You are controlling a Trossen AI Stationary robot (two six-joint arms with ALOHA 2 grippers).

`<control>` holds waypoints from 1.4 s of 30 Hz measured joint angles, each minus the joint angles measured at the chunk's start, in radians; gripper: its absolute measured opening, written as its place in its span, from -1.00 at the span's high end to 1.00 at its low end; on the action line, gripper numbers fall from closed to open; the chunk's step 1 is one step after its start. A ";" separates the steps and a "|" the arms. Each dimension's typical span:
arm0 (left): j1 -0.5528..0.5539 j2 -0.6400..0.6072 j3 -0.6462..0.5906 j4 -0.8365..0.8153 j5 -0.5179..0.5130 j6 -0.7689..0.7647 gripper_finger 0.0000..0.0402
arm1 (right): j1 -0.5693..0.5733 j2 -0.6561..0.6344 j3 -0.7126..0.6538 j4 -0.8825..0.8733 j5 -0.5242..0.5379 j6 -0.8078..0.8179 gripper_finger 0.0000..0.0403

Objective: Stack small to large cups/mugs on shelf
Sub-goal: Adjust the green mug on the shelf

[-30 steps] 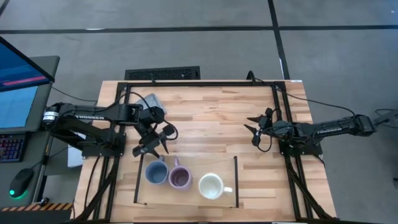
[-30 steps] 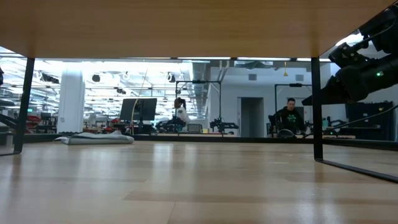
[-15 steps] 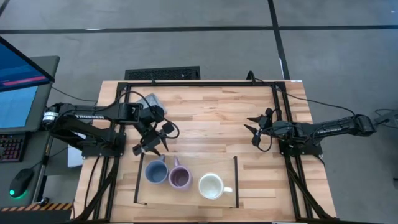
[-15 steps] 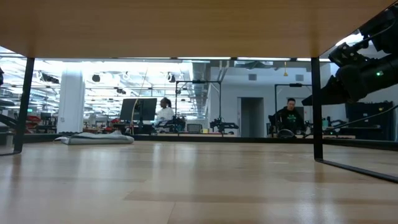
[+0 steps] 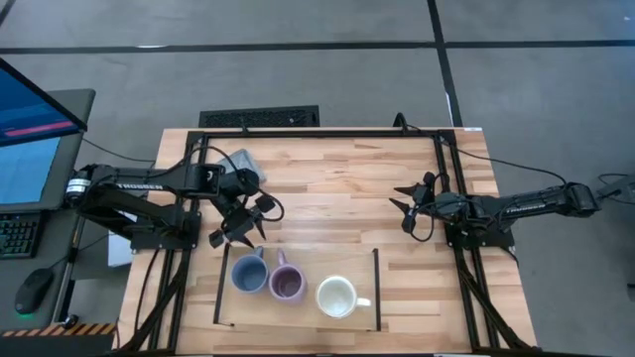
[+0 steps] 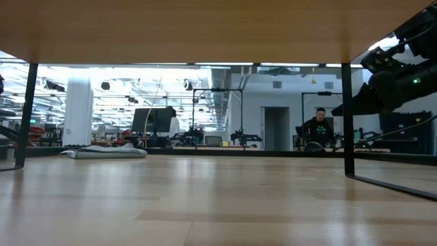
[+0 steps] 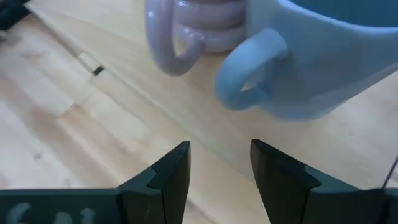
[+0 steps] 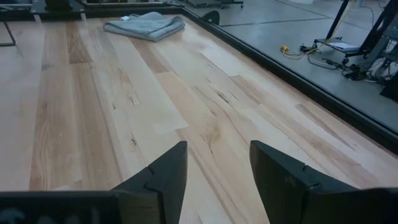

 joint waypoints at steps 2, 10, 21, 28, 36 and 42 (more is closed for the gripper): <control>0.000 -0.015 0.000 0.004 -0.034 0.000 0.21 | 0.000 0.000 0.000 0.000 0.000 0.000 0.03; 0.066 -0.100 0.000 0.005 0.087 -0.013 0.21 | 0.000 -0.001 -0.002 0.037 -0.001 0.033 0.03; 0.300 -0.181 -0.003 0.008 0.226 -0.071 0.21 | 0.001 -0.001 -0.002 0.087 -0.052 0.044 0.03; 0.481 -0.194 -0.006 0.056 0.216 -0.263 0.21 | 0.001 -0.001 -0.001 0.087 -0.052 0.044 0.03; 0.544 -0.361 -0.244 0.524 -0.094 -0.557 0.21 | 0.001 -0.001 0.000 0.086 -0.052 0.045 0.03; 0.541 -0.634 -0.399 0.558 -0.246 -0.665 0.21 | 0.001 -0.001 0.000 0.118 -0.063 0.060 0.03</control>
